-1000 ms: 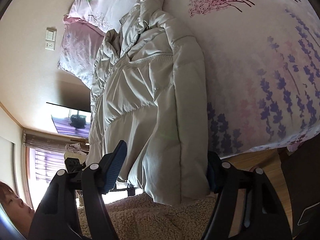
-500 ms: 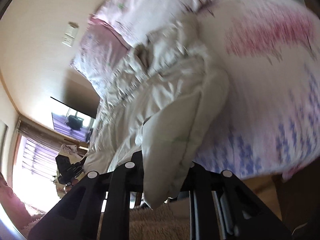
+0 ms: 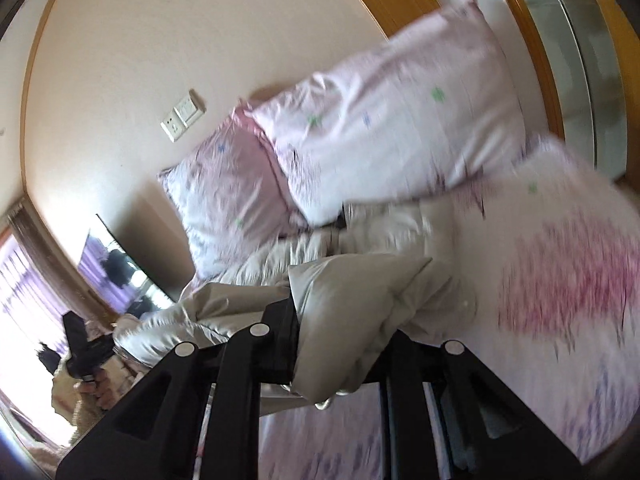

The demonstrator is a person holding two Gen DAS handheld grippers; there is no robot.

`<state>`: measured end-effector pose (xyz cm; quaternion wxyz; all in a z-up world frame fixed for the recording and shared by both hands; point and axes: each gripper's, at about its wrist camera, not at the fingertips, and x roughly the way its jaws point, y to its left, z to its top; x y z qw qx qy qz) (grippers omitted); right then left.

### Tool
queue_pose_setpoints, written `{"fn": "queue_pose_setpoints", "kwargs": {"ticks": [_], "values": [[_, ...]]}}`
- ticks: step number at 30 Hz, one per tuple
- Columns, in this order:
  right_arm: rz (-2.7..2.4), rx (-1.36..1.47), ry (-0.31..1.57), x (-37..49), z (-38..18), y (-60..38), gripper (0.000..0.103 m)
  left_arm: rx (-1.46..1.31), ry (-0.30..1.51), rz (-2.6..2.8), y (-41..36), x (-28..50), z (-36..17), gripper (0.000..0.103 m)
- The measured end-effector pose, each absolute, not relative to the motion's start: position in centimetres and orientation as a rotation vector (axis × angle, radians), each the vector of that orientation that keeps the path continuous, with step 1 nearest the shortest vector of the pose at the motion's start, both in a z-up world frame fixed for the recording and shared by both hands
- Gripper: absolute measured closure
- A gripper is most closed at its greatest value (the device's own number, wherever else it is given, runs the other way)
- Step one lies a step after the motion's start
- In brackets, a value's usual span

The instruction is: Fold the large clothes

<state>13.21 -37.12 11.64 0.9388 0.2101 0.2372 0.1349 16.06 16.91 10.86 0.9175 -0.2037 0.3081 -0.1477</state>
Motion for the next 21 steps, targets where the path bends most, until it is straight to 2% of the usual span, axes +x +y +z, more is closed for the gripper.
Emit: {"fn": "queue_pose_setpoints", "kwargs": {"ticks": [13, 21], "values": [[0.116, 0.35, 0.461, 25.6, 15.1, -35.4, 0.087, -0.374, 0.631, -0.204, 16.1, 30.1, 13.9, 0.091], [-0.047, 0.352, 0.658, 36.3, 11.8, -35.9, 0.087, -0.375, 0.751, -0.125, 15.3, 39.6, 10.6, 0.091]]}}
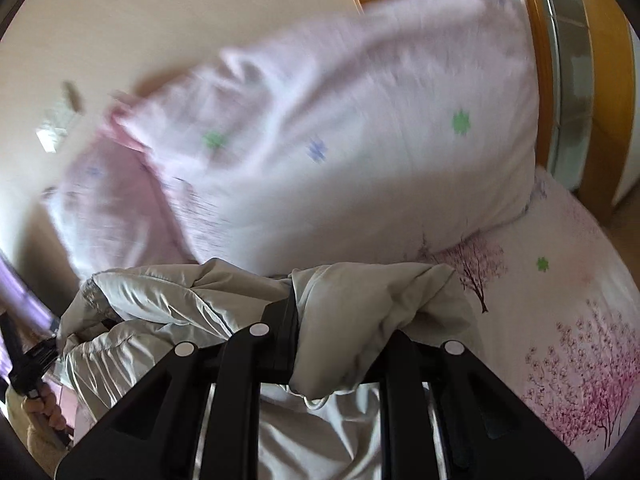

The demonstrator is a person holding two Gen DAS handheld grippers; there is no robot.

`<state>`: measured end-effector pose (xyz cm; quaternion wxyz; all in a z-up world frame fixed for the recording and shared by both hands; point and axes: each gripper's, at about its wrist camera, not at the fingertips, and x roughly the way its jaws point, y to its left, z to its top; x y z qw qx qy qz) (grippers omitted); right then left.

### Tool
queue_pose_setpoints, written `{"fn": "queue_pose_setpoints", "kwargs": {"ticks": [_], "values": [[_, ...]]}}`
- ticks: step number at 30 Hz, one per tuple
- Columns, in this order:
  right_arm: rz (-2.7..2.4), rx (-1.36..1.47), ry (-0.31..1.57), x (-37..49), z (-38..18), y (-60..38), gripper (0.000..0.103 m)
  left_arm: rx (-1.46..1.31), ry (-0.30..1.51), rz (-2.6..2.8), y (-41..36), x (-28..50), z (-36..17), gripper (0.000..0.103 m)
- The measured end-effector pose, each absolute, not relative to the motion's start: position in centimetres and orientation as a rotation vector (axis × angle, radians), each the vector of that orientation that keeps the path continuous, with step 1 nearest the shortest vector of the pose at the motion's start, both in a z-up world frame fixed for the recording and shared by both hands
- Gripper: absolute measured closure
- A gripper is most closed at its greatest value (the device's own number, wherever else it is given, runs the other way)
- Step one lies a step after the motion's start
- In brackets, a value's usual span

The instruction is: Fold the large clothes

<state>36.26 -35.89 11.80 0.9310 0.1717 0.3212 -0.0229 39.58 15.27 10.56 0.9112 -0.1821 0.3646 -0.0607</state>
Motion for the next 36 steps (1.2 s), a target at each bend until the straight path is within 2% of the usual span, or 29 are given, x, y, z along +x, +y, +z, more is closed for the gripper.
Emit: {"fn": "queue_pose_setpoints", "kwargs": {"ticks": [6, 12, 14, 16, 17, 19, 21, 22, 27, 29, 32, 36], "values": [[-0.193, 0.447, 0.865, 41.6, 7.6, -37.1, 0.086, -0.366, 0.855, -0.095, 14.2, 44.1, 7.1, 0.087], [-0.255, 0.683, 0.941, 43.1, 5.5, -39.2, 0.071, -0.467, 0.961, -0.082, 14.6, 46.7, 4.6, 0.084], [-0.223, 0.81, 0.911, 42.6, 5.3, -40.6, 0.059, -0.542, 0.977, -0.098, 15.3, 47.0, 4.1, 0.077], [-0.183, 0.891, 0.863, 41.9, 5.5, -41.7, 0.05, -0.64, 0.967, -0.143, 16.2, 46.9, 4.0, 0.059], [-0.158, 0.912, 0.833, 41.5, 5.7, -42.1, 0.047, -0.683, 0.957, -0.162, 16.7, 46.8, 4.0, 0.053], [-0.121, 0.925, 0.788, 40.8, 6.1, -42.7, 0.041, -0.772, 0.918, -0.185, 18.0, 46.4, 4.1, 0.025], [-0.094, 0.899, 0.742, 39.8, 6.9, -42.9, 0.04, -0.787, 0.855, -0.163, 19.2, 45.5, 5.1, 0.017], [-0.093, 0.876, 0.724, 39.5, 7.3, -43.0, 0.037, -0.783, 0.835, -0.157, 19.7, 45.1, 5.5, 0.016], [-0.111, 0.56, 0.623, 36.2, 10.9, -40.4, 0.04, -0.645, 0.752, -0.148, 19.9, 40.9, 8.5, 0.016], [-0.022, 0.358, 0.658, 35.5, 11.3, -36.6, 0.054, -0.493, 0.721, -0.156, 18.2, 38.6, 9.6, 0.016], [0.081, 0.131, 0.737, 34.5, 9.8, -30.7, 0.066, -0.325, 0.716, -0.233, 14.6, 35.6, 9.6, 0.016], [0.138, 0.006, 0.806, 34.8, 8.0, -26.2, 0.07, -0.181, 0.771, -0.311, 9.7, 34.2, 7.7, 0.016]]}}
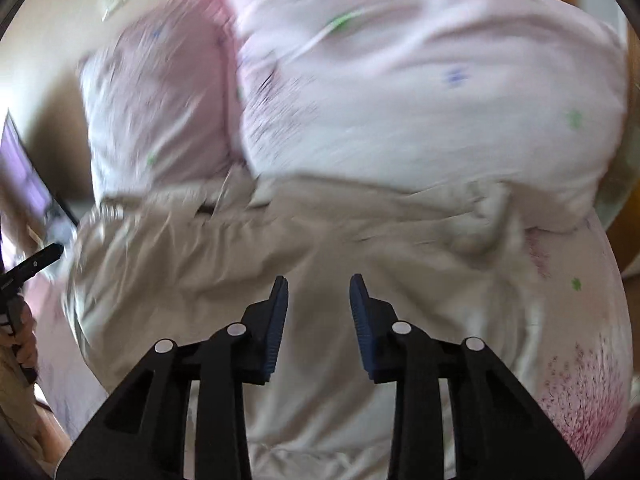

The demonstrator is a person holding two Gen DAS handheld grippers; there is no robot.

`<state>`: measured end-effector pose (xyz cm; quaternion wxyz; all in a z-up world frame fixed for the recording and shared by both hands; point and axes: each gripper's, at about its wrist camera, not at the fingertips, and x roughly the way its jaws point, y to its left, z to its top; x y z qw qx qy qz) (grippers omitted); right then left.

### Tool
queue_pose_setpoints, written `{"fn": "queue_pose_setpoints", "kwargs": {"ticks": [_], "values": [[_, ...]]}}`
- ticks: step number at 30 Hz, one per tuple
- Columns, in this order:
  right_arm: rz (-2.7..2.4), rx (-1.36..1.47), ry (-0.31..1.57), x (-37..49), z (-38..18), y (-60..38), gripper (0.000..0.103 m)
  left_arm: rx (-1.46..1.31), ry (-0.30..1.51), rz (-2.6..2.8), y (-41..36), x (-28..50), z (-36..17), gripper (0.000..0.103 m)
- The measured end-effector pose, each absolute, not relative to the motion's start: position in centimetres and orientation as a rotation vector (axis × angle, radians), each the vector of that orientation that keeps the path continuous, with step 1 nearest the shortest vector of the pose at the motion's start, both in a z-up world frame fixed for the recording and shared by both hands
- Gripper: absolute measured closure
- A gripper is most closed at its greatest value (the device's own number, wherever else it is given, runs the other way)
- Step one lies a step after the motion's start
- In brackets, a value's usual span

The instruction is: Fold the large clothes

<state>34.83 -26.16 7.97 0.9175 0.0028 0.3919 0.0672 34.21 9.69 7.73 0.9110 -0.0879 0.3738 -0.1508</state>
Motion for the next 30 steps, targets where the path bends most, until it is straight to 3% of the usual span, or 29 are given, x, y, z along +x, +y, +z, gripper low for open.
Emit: {"fn": "queue_pose_setpoints", "kwargs": {"ticks": [6, 15, 19, 26, 30], "values": [[-0.01, -0.102, 0.982, 40.2, 4.1, -24.4, 0.069, -0.067, 0.901, -0.225, 6.2, 37.9, 4.3, 0.021], [-0.037, 0.016, 1.198, 46.7, 1.6, -25.7, 0.067, -0.051, 0.992, -0.099, 5.4, 42.8, 3.3, 0.021], [0.026, 0.019, 1.139, 45.3, 2.2, -26.4, 0.067, -0.078, 0.987, -0.118, 5.9, 42.5, 3.3, 0.022], [0.031, 0.138, 0.854, 37.3, 6.8, -32.1, 0.067, -0.155, 0.915, -0.128, 10.0, 39.9, 4.6, 0.022], [-0.103, 0.137, 0.909, 37.6, 4.9, -34.7, 0.068, -0.152, 0.966, -0.084, 10.5, 41.0, 3.1, 0.02]]}}
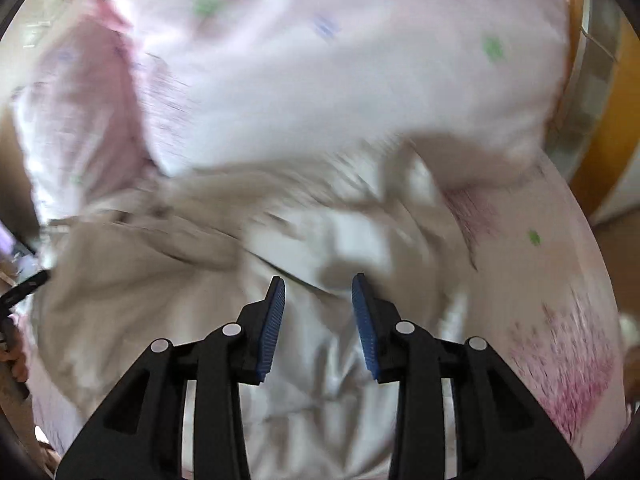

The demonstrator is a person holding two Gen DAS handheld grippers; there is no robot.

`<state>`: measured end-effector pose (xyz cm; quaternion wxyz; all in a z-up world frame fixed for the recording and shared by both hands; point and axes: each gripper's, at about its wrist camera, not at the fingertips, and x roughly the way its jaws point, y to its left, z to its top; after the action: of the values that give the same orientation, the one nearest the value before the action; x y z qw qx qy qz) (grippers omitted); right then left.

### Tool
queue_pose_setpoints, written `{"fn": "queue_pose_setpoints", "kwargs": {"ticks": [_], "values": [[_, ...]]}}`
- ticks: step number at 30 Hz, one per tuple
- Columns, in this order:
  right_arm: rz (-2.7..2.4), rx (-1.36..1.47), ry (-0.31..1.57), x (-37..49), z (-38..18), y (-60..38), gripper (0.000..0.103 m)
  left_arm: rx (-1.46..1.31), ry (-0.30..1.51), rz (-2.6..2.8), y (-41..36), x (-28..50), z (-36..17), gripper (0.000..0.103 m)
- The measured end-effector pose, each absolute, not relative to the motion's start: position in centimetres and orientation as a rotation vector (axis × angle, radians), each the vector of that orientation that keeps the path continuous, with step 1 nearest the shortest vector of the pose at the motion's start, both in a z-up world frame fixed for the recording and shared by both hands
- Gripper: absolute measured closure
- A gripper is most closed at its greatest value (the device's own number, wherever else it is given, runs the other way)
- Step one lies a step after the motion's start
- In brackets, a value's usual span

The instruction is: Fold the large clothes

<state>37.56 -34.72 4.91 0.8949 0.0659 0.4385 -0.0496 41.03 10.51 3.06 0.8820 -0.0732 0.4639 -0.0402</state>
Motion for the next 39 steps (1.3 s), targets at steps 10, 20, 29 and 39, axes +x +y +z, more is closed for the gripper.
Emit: {"fn": "queue_pose_setpoints", "kwargs": {"ticks": [10, 20, 29, 39], "values": [[-0.078, 0.291, 0.943, 39.0, 1.3, -36.3, 0.057, -0.233, 0.936, -0.092, 11.3, 40.1, 2.6, 0.021], [-0.085, 0.834, 0.705, 25.9, 0.3, -42.8, 0.012, -0.55, 0.832, -0.191, 18.5, 27.3, 1.9, 0.018], [-0.018, 1.125, 0.729, 26.1, -4.2, -45.0, 0.012, -0.779, 0.914, -0.265, 17.1, 26.7, -2.4, 0.017], [0.017, 1.165, 0.737, 28.5, -5.5, -44.5, 0.026, -0.95, 0.888, -0.202, 16.6, 30.3, -3.7, 0.029]]}}
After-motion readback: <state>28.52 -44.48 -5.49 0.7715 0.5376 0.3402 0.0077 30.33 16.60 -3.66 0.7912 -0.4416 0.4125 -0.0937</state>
